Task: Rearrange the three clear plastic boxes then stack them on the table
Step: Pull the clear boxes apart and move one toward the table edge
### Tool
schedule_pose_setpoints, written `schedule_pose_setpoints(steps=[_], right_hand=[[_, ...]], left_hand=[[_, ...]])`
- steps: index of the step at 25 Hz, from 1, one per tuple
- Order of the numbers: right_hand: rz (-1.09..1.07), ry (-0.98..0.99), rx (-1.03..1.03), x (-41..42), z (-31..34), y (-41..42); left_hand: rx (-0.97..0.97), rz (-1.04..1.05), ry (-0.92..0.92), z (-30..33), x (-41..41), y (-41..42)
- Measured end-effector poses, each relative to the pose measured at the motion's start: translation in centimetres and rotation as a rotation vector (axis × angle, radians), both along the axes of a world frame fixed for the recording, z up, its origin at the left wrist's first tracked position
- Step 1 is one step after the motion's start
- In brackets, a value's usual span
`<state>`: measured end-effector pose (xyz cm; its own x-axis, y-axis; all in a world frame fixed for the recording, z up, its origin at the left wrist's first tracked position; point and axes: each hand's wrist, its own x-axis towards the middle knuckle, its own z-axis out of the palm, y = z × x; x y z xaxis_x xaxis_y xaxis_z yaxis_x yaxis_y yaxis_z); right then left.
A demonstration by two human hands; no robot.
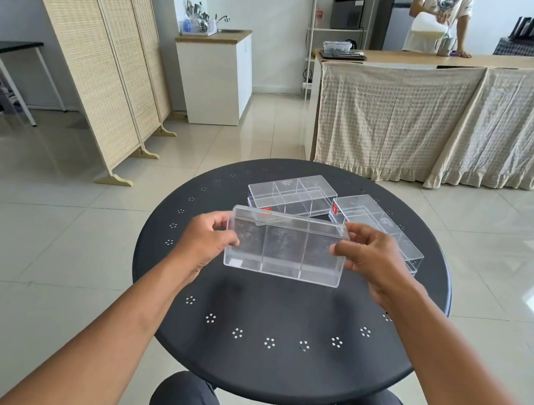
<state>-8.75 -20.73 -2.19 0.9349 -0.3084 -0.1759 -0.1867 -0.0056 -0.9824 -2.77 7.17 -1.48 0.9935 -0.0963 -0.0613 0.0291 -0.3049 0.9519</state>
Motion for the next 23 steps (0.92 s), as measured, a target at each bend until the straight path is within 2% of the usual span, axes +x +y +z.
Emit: schedule_pose_setpoints(steps=[4,9,15,19,23], right_hand=[[0.008,-0.084,-0.064,-0.7,-0.6,0.2],[0.001,-0.086,-0.126,-1.8,-2.6,1.0],[-0.203,-0.134,-0.091,-3.0,-3.5,1.8],[-0.149,-0.08,-0.109,-3.3,-4.9,1.9],[-0.082,-0.013,-0.262,-3.3,-4.1,1.7]], left_hand=[[0.05,-0.007,-0.122,-0.4,-0.5,-0.1],[-0.007,0.025,-0.066,-2.6,-2.1,0.3],[-0.116,0.136,-0.028,-3.7,-3.9,0.3],[-0.097,0.136,-0.03,-4.9,-4.8,-0.1],[-0.026,0.109,-0.041,-4.5,-5.1,-0.3]])
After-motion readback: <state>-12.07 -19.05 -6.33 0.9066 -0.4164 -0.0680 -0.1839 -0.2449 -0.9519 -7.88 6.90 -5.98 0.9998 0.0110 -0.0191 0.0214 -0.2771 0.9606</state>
